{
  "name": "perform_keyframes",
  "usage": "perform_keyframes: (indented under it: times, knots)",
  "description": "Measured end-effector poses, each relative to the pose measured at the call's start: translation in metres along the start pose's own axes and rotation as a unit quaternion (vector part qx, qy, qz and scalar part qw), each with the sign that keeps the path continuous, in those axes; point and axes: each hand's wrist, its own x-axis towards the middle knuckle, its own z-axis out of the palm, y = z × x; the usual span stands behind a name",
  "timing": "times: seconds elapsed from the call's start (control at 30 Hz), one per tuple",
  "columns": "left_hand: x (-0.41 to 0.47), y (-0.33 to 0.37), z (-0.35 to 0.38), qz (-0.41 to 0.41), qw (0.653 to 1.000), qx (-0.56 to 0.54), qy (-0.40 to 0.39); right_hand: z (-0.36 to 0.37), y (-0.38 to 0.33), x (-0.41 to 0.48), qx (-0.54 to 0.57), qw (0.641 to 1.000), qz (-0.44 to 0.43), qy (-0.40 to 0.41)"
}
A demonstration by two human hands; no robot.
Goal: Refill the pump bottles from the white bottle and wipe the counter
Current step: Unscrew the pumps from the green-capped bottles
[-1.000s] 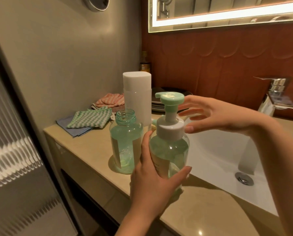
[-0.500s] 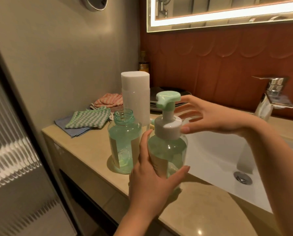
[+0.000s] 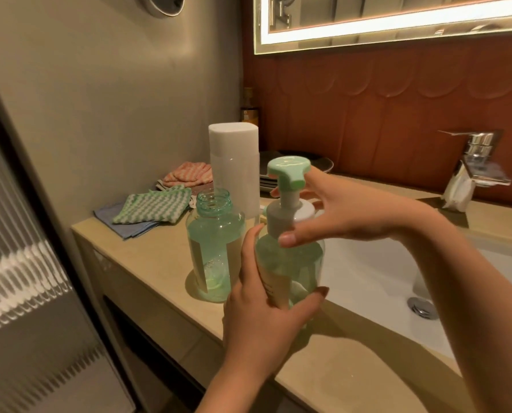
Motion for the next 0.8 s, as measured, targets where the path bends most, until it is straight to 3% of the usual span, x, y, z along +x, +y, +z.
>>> perform_keyframes:
  times: [0.43, 0.6, 0.7, 0.8]
  knots:
    - [0.0, 0.0, 0.0, 0.008, 1.0, 0.019, 0.004, -0.026, 0.018, -0.016, -0.022, 0.997, 0.011, 0.073]
    - [0.0, 0.0, 0.0, 0.004, 1.0, 0.015, 0.003, -0.021, -0.001, -0.017, -0.002, 0.999, -0.03, 0.029]
    - [0.0, 0.001, 0.0, -0.001, 1.0, 0.014, 0.006, -0.002, -0.013, -0.007, -0.045, 0.999, -0.026, 0.003]
    - [0.0, 0.001, 0.001, -0.013, 1.0, 0.014, 0.009, 0.011, -0.019, -0.001, -0.055, 0.997, -0.044, 0.025]
